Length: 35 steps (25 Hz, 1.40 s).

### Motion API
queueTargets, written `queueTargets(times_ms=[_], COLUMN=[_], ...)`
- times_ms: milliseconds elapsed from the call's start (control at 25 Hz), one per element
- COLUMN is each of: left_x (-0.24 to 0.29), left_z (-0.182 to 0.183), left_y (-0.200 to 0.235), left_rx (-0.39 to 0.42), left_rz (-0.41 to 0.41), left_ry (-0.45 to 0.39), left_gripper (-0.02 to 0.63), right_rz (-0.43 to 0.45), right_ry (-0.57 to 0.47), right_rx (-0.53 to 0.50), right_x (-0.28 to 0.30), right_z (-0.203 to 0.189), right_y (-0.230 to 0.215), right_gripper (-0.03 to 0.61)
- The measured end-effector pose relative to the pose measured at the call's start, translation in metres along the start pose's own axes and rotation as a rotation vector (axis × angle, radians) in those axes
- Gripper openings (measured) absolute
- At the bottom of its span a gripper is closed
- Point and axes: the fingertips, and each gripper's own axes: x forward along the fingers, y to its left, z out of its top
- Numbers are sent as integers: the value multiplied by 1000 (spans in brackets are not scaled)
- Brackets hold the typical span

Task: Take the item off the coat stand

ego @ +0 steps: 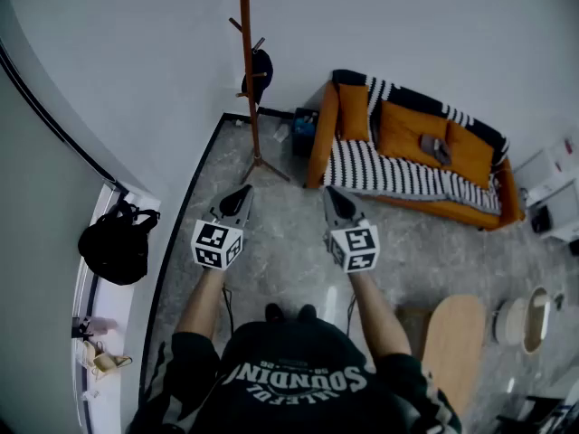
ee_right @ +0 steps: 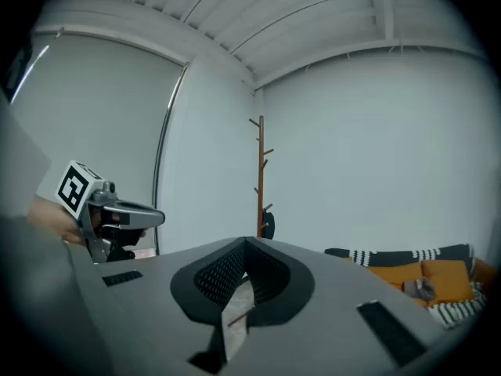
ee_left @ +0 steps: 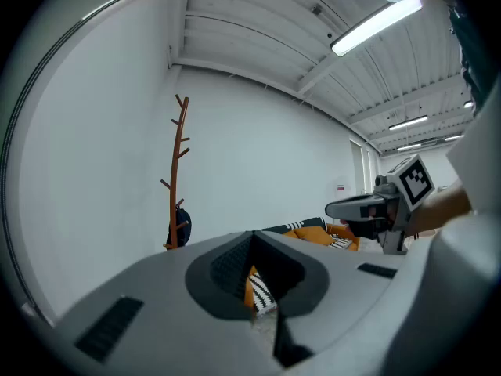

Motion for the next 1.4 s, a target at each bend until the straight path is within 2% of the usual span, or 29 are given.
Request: queueTargets(times_ms=[320, 1120, 1400], left_x=[-2, -8, 11], left_z=[2, -13, -15], left_y=[-5, 15, 21], left_rx=[2, -11, -20], left_rz=[-17, -47, -67], left_ry=[-4, 8, 9], left_gripper=[0, 0, 0], right_rz=[12, 8, -31], right_ry=[-45, -24, -46], right_rx=[14, 44, 40], right_x=[-8, 7, 15], right_z=[2, -2, 0], right_y=[8, 29, 14], right_gripper=[-2, -2, -2])
